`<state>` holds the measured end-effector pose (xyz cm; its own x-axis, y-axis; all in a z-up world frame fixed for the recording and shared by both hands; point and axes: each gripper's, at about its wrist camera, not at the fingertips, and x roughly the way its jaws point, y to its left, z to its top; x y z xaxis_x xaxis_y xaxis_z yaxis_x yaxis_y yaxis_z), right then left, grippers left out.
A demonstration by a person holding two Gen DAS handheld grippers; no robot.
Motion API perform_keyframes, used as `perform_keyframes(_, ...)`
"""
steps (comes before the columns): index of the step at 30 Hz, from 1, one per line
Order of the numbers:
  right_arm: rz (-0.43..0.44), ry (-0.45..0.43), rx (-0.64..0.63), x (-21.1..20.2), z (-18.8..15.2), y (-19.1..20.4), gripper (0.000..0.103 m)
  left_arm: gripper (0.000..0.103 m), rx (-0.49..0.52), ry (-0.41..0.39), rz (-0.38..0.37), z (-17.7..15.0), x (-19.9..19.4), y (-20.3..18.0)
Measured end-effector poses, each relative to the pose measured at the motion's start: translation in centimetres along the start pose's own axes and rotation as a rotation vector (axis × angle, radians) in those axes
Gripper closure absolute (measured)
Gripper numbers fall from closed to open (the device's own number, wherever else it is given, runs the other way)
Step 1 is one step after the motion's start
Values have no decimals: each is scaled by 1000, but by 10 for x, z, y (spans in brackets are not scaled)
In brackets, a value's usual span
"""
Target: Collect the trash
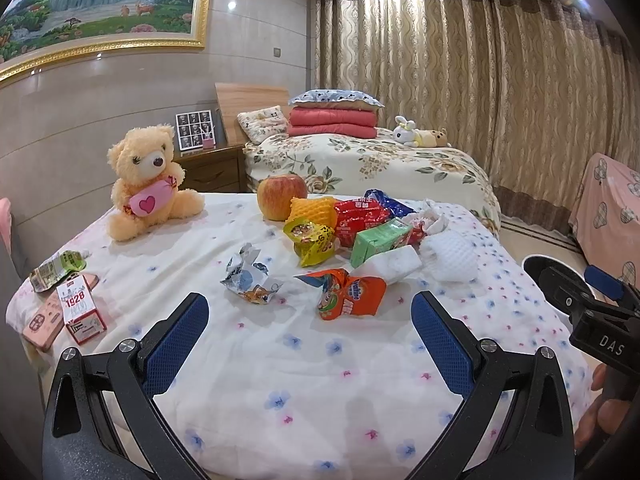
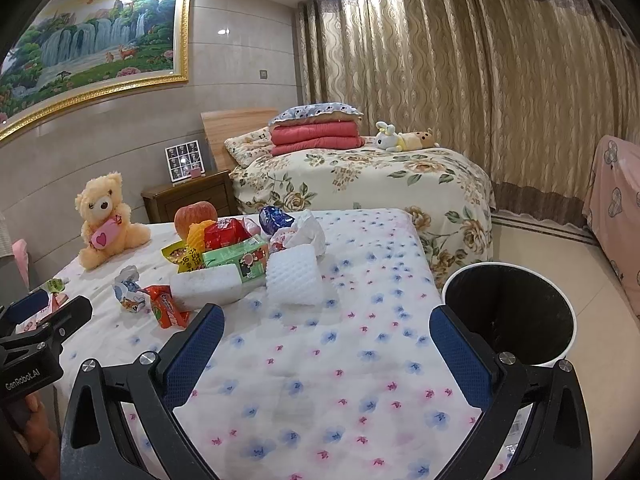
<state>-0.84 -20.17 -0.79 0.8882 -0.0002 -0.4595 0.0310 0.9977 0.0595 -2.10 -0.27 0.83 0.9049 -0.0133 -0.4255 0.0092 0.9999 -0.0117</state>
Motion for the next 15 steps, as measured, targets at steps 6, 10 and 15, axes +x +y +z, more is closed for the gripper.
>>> perform_keyframes(6,4,6,3,1,-1,-1,0,0,3,4,0,1,1,2)
perform_keyframes(10,5,8,4,2,-2,-1,0,0,1,7,-2,-2,1,0)
perform_keyframes(15,10,14,6,3,-3,-1,0,0,2,16,-1,-4,2,3)
